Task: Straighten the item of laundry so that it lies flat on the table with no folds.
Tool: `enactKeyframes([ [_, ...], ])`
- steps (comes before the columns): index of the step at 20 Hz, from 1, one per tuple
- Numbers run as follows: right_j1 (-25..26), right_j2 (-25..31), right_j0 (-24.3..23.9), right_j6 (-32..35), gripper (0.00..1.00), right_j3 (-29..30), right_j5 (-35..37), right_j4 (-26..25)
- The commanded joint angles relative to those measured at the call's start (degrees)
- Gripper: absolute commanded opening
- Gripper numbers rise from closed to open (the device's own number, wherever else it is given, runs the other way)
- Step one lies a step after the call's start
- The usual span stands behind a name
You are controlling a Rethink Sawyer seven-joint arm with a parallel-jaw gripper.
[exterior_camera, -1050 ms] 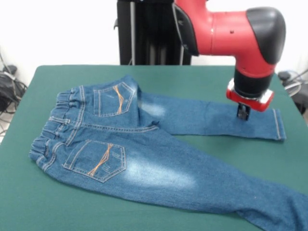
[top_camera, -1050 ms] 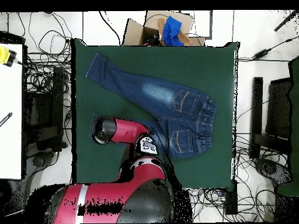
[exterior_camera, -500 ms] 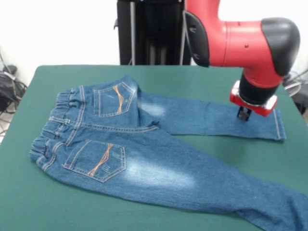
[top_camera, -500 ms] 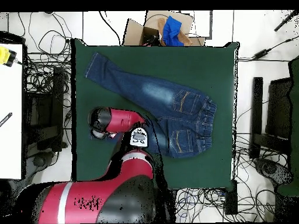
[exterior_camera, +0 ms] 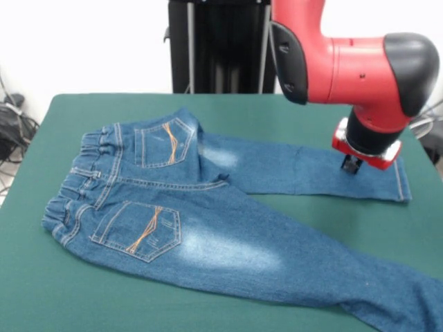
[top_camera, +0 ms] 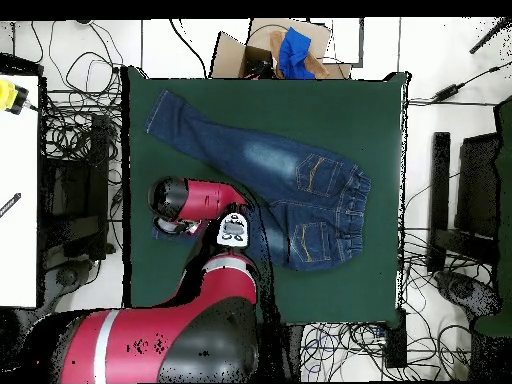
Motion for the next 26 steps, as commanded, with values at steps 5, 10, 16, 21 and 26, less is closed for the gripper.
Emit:
enactKeyframes([
  [5, 4.14, 4.49, 0.92, 11.94, 0.0, 1.14, -19.05, 2.52],
  [10, 0.75, 5.51, 0.39, 11.55, 0.0, 3.17, -16.69, 3.89],
  [16, -2.12, 7.26, -0.58, 11.2, 0.0, 5.19, -14.95, 6.22],
  [21, -5.58, 7.23, 0.97, 13.95, 0.0, 6.31, -11.38, 9.4],
  [26, -7.99, 6.16, 4.41, 18.52, 0.0, 4.82, -8.61, 14.01],
])
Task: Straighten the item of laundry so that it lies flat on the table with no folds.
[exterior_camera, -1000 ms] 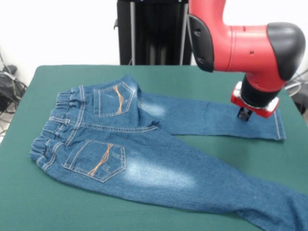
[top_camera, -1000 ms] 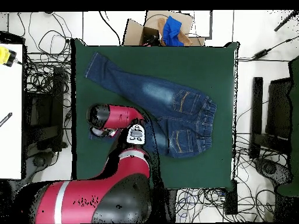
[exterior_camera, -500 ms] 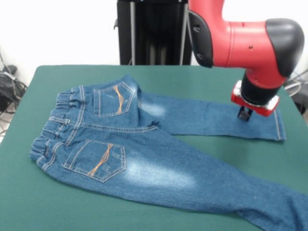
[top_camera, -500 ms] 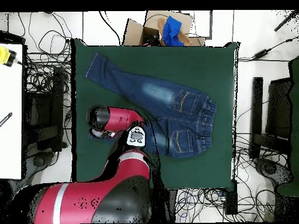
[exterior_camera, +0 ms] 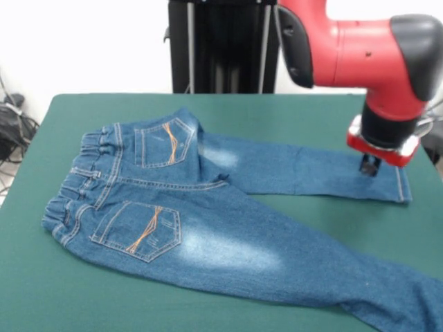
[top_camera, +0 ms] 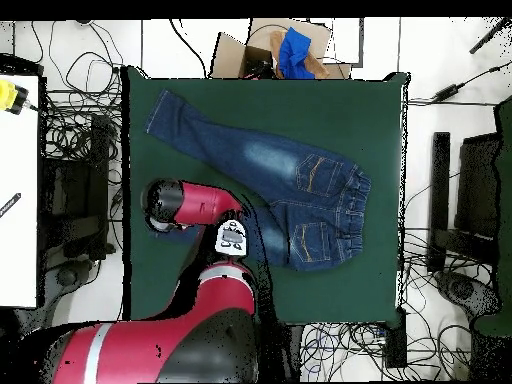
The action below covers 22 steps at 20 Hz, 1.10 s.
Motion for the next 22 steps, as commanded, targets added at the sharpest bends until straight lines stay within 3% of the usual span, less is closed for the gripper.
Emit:
enactKeyframes([
  [1, -4.36, 4.8, 4.25, 18.75, 0.0, -0.13, 0.02, 9.18],
  [8, -1.33, 3.15, 5.3, 15.53, 0.0, -4.33, 2.25, 11.92],
  [17, 2.05, 2.68, 4.99, 11.83, 0.0, -6.11, 1.67, 11.62],
  [22, 4.19, 3.96, 2.48, 7.96, 0.0, -5.51, -1.63, 10.6],
])
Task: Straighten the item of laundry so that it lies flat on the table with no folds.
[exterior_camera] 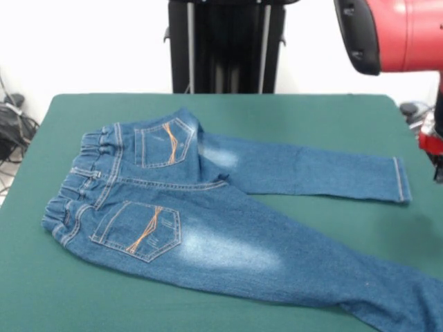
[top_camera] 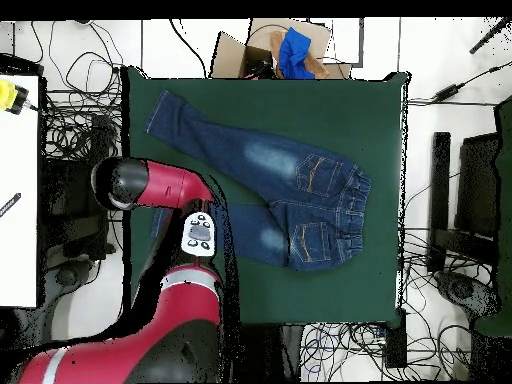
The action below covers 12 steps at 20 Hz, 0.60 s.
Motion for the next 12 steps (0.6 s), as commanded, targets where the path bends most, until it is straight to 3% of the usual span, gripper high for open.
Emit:
enactKeyframes([
  [1, 5.46, 4.36, -3.12, 7.2, 0.0, 1.66, -2.92, 0.99],
  [6, 3.52, 5.69, -6.69, 3.29, 0.0, 6.99, -7.4, -1.29],
  [7, 3.11, 5.86, -7.35, 2.99, 1.0, 7.9, -8.24, -2.06],
  [12, 1.28, 7.27, -9.96, 1.28, 1.0, 11.24, -9.42, -2.77],
])
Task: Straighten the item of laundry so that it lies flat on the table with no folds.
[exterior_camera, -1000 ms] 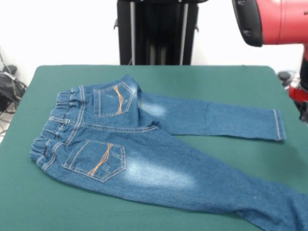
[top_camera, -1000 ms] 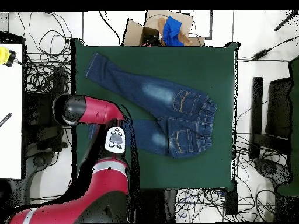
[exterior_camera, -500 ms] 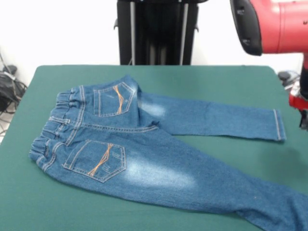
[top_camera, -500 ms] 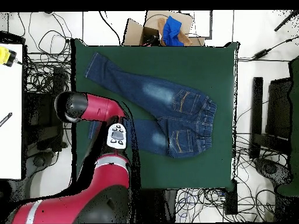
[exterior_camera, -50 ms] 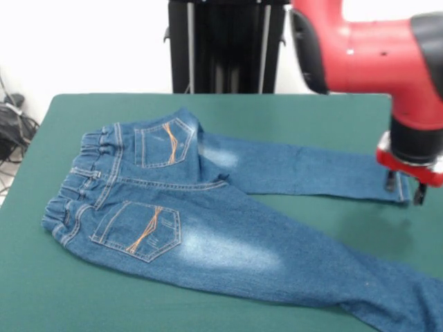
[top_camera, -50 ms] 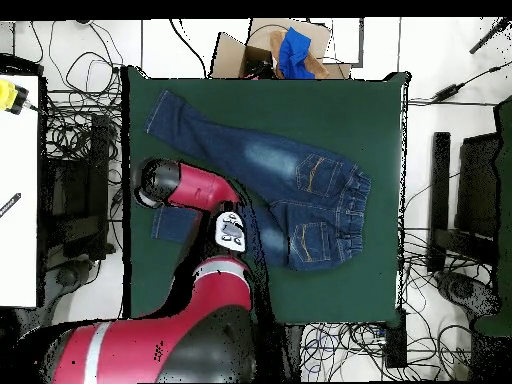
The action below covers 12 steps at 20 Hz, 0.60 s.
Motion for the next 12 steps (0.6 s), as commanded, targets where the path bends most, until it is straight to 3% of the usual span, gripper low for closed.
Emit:
enactKeyframes([
  [1, -1.12, 6.69, -4.23, 1.03, 1.0, 9.14, -6.1, -2.94],
  [12, -1.93, 8.84, -7.07, 0.97, 1.0, 11.8, -8.08, -5.43],
])
